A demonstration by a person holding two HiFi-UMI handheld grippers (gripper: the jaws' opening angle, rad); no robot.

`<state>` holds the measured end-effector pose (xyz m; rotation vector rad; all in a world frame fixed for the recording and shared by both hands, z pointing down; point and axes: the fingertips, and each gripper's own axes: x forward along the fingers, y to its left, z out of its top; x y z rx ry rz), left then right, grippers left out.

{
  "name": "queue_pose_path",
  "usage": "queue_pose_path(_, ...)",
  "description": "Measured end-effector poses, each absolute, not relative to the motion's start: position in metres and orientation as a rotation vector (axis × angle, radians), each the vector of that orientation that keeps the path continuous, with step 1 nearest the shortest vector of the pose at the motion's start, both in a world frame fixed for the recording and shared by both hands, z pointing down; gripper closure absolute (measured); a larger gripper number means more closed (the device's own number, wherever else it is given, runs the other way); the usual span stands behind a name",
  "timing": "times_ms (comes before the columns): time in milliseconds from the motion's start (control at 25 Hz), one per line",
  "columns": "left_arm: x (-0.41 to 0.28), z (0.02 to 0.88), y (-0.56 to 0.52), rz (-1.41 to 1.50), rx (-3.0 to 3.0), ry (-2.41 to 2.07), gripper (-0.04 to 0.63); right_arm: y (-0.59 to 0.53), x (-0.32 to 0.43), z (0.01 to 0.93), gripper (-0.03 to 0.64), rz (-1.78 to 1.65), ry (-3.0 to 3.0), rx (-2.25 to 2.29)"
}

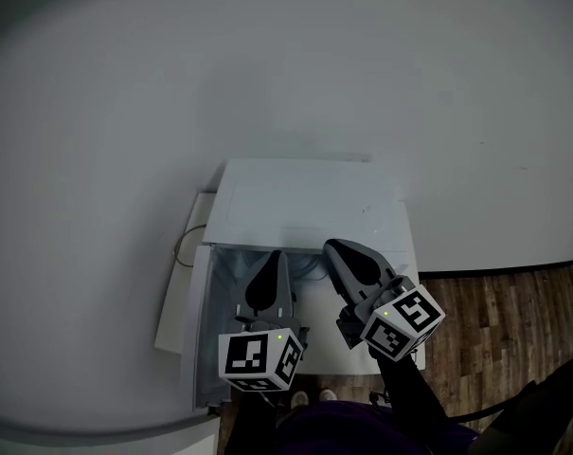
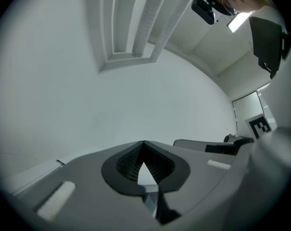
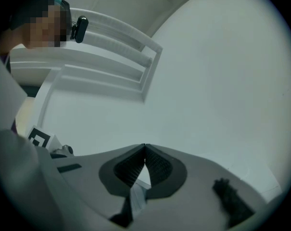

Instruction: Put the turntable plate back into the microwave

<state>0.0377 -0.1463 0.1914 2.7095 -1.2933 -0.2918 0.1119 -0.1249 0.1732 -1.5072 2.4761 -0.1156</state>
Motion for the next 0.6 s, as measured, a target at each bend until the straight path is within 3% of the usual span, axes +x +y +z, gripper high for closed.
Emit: queue_pose_path(600, 0.0355, 0.1928, -0.1486, -0.295, 2.7, -1.28, 0.589, -0.129, 0.11, 0.1776, 0.606, -0.159, 2.475, -1.489)
